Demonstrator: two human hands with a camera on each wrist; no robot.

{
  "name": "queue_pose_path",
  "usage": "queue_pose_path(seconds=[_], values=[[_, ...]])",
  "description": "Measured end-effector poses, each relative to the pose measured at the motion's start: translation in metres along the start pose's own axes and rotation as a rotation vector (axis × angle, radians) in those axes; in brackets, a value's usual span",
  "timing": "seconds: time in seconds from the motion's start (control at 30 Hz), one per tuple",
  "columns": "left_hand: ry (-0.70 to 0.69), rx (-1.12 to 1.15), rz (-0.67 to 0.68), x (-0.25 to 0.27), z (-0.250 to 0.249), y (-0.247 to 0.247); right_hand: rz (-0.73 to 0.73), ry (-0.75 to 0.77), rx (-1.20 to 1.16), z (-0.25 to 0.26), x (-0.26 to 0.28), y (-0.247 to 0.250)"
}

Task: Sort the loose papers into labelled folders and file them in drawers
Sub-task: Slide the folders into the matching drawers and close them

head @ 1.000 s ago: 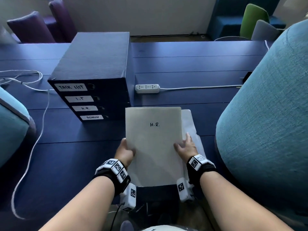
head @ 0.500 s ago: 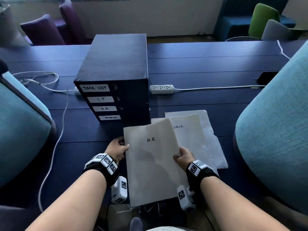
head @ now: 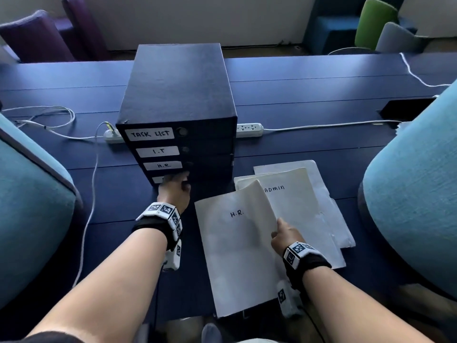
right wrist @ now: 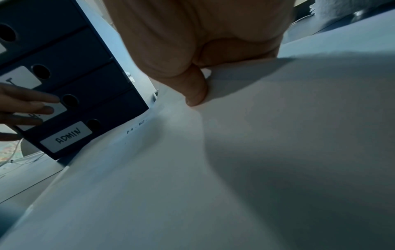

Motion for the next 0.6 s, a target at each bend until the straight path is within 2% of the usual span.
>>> queue_pose_path(seconds=[0.13, 0.27, 0.47, 0.6], values=[[-0.004, -0.188, -0.003, -0.007, -0.009, -0.001, 0.019, -0.023, 0.010, 0.001, -0.001, 0.000], [0.110, -0.334, 0.095, -0.014, -0.014, -0.007, 0.035, -0.026, -0.011, 0.000, -0.001, 0.001], [0.191, -0.390, 0.072, -0.019, -0.018, -0.011, 0.058, -0.017, -0.086, -0.004, 0.000, 0.005], [0.200, -0.410, 0.056, -0.015, -0.022, -0.011, 0.038, -0.009, -0.250, -0.014, -0.004, 0.007]])
Point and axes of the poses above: each hand's wrist, its own x-axis away from the middle knuckle, its own y-axis out of the back of the hand, z = x × y, the point moved 3 cm from there along -x, towards the middle knuckle, and after that the axes turned 2 degrees about x, right-handed, at the moved point
